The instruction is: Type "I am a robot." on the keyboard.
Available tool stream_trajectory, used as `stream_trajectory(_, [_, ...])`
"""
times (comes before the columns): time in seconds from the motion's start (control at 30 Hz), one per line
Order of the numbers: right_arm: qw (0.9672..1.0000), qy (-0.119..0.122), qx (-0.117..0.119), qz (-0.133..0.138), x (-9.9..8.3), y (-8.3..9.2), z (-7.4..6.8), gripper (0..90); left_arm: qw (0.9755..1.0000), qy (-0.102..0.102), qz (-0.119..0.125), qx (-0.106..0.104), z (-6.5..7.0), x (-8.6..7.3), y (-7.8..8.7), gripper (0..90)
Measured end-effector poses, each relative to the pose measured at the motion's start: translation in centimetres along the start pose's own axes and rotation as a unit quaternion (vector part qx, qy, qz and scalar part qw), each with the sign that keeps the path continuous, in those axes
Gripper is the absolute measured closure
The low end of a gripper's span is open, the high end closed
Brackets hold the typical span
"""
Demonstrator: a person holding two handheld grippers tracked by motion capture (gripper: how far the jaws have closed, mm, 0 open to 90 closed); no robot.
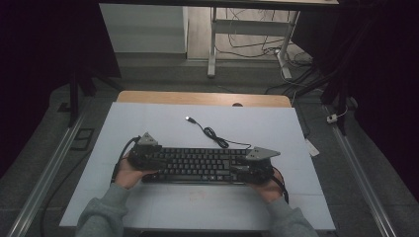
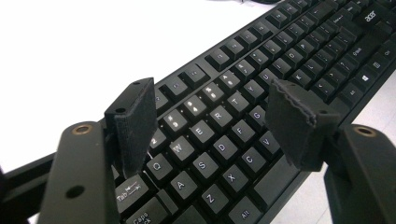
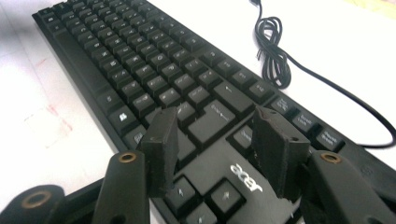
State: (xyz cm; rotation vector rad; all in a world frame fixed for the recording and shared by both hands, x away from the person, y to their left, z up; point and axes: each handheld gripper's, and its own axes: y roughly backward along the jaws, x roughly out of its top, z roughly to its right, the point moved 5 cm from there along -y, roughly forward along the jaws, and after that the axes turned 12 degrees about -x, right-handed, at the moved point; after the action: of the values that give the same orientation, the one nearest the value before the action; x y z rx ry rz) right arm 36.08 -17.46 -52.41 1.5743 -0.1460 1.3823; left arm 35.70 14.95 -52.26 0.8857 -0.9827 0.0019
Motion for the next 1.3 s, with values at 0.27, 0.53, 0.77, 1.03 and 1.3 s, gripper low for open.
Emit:
stream_trajectory(0.27, [1.0,0.003,0.002,0.001,-0.3,0.1,0.1,50.5,1.0,0.0,0.002,0.004,0.0,0.0,0.0,33.8])
stream_trajectory(0.53, [1.0,0.009,0.004,-0.002,-0.3,-0.2,0.0,50.4,0.9999,-0.005,0.013,0.006,0.0,0.2,0.0,44.9])
stream_trajectory(0.77, [0.9999,0.013,0.004,-0.006,-0.4,-0.3,-0.1,50.4,0.9995,-0.025,0.012,-0.015,0.9,0.6,-0.9,73.0])
stream_trajectory(1.03, [0.9998,0.014,0.007,-0.01,-0.4,-0.4,-0.2,50.4,0.9988,-0.038,-0.014,-0.027,1.5,0.6,-2.6,88.8])
stream_trajectory(1.3, [0.9998,0.015,0.007,-0.011,-0.4,-0.5,-0.2,50.3,0.9982,-0.044,-0.038,-0.016,1.6,0.4,-4.3,88.8])
